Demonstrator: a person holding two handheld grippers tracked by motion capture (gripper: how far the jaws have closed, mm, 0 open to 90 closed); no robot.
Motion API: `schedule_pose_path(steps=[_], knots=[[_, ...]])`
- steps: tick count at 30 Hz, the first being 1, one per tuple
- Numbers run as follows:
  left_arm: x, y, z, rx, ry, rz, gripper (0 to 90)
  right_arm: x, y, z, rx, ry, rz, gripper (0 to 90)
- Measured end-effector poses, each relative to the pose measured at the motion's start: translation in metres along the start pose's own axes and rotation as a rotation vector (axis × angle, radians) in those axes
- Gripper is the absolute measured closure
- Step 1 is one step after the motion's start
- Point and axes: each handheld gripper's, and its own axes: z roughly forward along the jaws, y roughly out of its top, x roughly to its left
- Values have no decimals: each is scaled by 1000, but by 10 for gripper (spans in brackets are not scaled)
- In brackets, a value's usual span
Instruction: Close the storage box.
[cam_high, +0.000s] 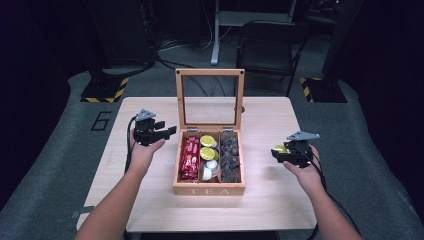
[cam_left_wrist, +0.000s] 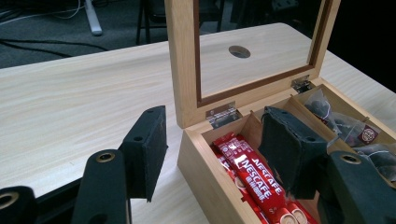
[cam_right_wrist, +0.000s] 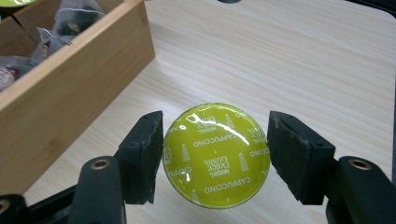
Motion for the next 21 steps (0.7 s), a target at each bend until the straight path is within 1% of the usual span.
schedule_pose_path(steps=[1,2,3,4,6,8,9,10,13,14,15,17,19,20,21], knots=[[0,0,0,0,0,0,412,0,0,0,0,0,0,368],[0,0,0,0,0,0,412,-2,-3,1,4,-8,11,368],[1,0,-1,-3,3,-3,412,-3,-4,1,1,-12,2,368],[1,0,-1,-1,2,-3,412,-4,-5,1,7,-16,17,368],[1,0,-1,-6,7,-7,412,-7,-9,2,4,-26,17,368],[2,0,-1,-6,8,-7,412,-9,-13,3,9,-31,30,368],[2,0,-1,-6,8,-6,412,-10,-14,4,11,-43,28,368],[1,0,-1,-5,8,-6,412,-11,-17,5,15,-54,37,368],[1,0,-1,-2,6,-4,412,-14,-22,7,21,-59,47,368],[1,0,-1,-2,5,-5,412,-14,-24,7,26,-63,57,368],[1,0,0,-4,6,-4,412,-16,-25,7,24,-67,50,368],[1,-1,0,-3,5,-3,412,-17,-27,8,35,-71,54,368],[1,-1,0,0,6,-3,412,-19,-32,9,37,-77,69,368],[1,-1,0,-2,8,-3,412,-21,-33,8,54,-71,59,368],[1,-1,0,-2,8,-3,412,-21,-33,8,54,-71,59,368]])
